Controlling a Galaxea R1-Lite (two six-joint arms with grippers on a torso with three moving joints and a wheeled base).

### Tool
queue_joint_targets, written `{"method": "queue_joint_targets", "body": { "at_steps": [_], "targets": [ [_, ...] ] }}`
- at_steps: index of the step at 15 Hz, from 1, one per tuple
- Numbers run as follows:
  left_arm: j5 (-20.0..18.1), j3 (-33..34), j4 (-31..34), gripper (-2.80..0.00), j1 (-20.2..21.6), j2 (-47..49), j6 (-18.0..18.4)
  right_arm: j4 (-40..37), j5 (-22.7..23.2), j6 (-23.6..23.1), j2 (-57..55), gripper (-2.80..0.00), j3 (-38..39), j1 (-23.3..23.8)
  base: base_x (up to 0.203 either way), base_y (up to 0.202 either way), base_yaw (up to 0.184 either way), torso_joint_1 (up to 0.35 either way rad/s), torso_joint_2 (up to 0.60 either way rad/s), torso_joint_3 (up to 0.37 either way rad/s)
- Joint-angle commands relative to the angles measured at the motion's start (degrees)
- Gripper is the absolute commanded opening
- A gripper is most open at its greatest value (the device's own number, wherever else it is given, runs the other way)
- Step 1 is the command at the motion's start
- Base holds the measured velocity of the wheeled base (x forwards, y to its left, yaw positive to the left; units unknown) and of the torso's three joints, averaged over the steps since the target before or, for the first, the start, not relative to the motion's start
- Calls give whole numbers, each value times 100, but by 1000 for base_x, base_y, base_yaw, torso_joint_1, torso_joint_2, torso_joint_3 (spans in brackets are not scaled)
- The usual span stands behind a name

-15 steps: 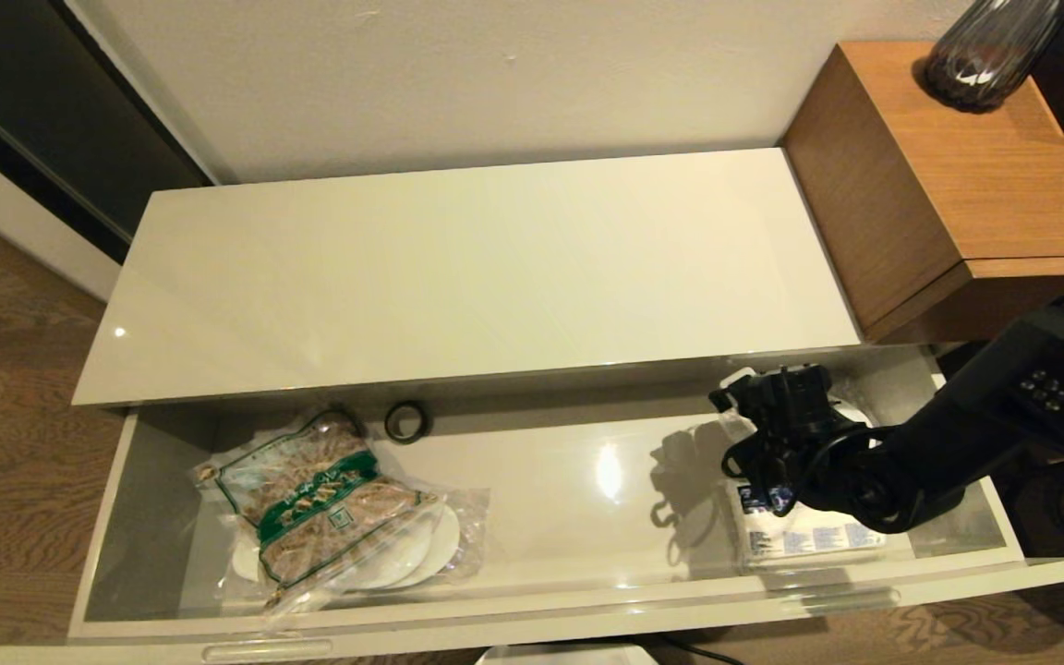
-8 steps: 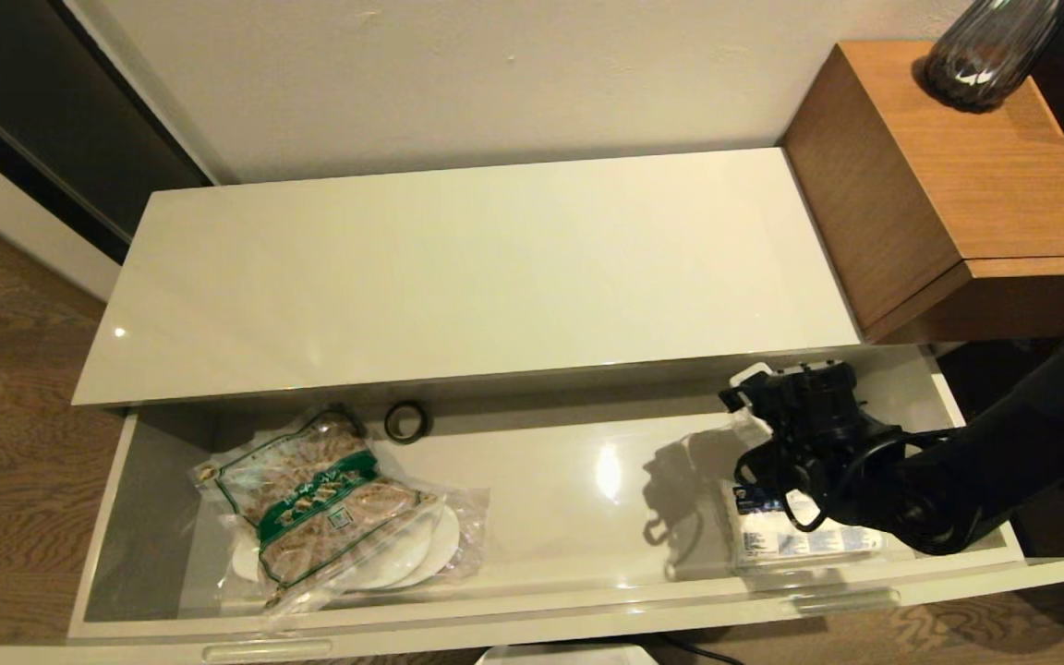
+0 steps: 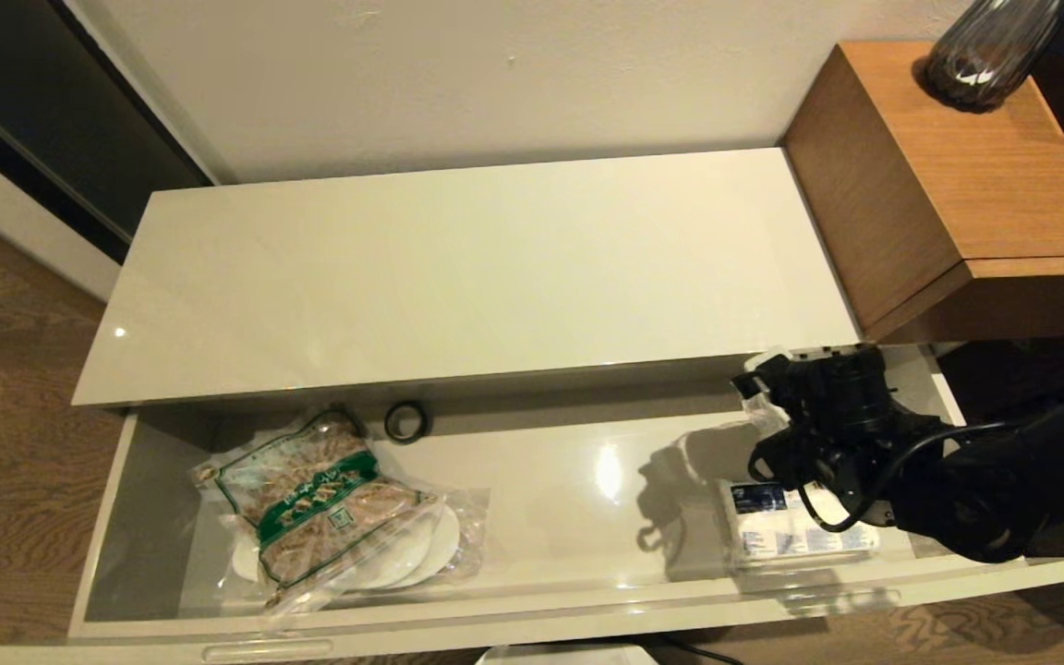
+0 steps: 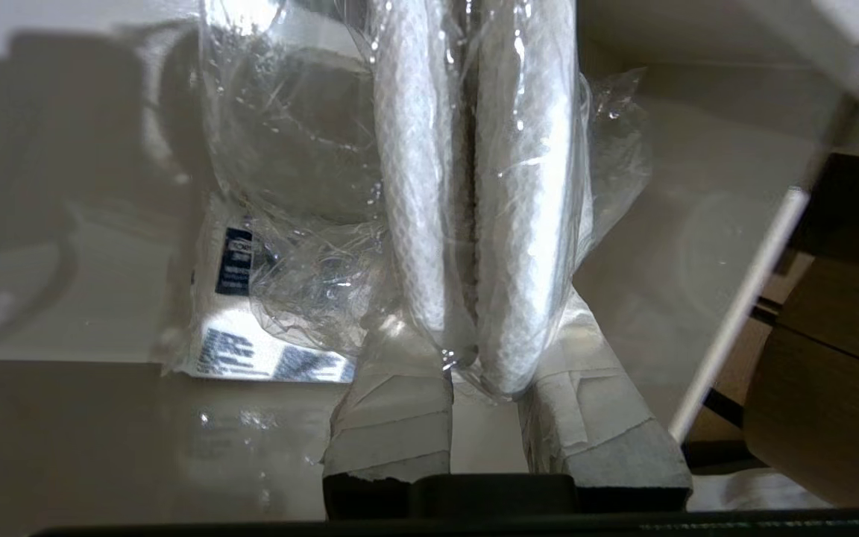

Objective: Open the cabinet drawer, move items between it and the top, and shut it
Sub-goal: Take out the disposable slippers from the drawer, then place the disposable slippers on the table

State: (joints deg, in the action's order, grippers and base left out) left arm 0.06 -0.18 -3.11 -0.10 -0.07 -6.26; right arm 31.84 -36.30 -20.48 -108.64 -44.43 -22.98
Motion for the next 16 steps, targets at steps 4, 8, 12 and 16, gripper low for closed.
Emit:
{"method": "queue_joint_targets", "body": {
  "at_steps": [4,8,12,16],
  "targets": [
    [12,1,-6,-280,1,7,-7,-516,-192,-14,937,-280,-19,-81,0,0,0,0,0,0],
    [6,1,-6,-280,1,7,-7,-1545,-295,-9,1642,-280,-584,-302,0,0,0,0,0,0],
    [11,1,-6,-280,1,7,-7,-2829,-388,-8,1990,-280,-2032,-651,0,0,0,0,0,0],
    [3,1,-6,-280,1,7,-7,-4126,-423,-9,1901,-280,-4001,-978,0,0,0,0,0,0]
  ]
}}
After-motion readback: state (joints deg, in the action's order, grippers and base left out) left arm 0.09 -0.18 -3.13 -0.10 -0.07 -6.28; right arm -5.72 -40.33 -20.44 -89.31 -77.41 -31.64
